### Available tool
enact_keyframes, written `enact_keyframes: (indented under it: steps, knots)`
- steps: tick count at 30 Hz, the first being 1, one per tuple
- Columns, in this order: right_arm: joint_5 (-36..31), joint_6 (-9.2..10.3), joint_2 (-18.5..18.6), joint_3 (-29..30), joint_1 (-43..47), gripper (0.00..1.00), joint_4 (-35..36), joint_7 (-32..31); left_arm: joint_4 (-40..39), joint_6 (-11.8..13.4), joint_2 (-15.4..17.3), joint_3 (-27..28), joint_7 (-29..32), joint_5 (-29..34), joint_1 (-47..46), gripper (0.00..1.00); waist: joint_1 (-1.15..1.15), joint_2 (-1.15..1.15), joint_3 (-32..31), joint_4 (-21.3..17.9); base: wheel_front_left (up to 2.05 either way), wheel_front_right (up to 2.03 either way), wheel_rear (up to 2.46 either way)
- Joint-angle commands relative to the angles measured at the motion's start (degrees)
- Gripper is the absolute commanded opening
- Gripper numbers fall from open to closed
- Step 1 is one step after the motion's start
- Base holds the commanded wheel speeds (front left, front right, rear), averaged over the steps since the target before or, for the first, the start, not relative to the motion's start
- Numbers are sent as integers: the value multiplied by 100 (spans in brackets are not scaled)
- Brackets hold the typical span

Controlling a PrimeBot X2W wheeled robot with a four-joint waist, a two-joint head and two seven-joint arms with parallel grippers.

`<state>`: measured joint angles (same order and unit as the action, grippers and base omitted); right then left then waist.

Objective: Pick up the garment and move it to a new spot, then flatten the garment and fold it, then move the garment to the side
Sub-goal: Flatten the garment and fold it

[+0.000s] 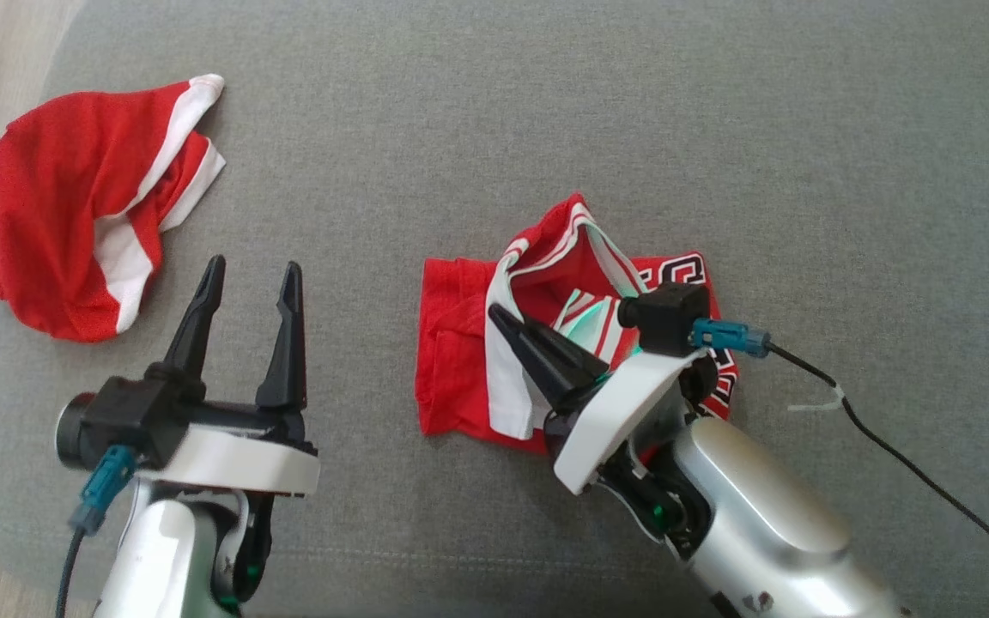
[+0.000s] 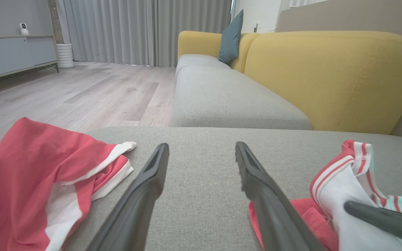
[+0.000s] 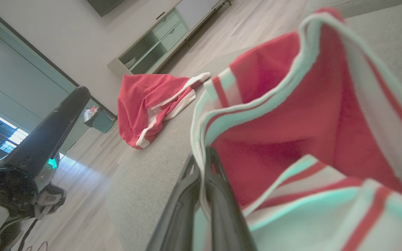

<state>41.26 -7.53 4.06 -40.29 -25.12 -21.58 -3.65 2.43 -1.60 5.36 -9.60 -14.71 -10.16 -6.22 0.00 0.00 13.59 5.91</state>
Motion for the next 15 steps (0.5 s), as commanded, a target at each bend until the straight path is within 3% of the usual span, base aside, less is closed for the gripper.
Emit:
enact_keyframes:
  steps: [1,8,11,15]
  knots:
    - [42,4,-117,-111,-203,100,115,131,-153,-24,27,174,-29,61,-224,100,0,0,11,-3,0,0,0]
    - [123,4,-118,-393,-545,100,191,1079,-134,-29,28,203,-29,98,-229,100,0,0,-1,-69,0,0,0]
    - [-257,4,-118,-71,-670,100,339,1582,-143,-18,21,237,-29,98,-210,100,0,0,-26,-126,0,0,0]
    - [-1021,4,-110,872,-506,100,444,1723,-170,7,22,287,-29,110,-158,100,0,0,-66,-203,0,0,0]
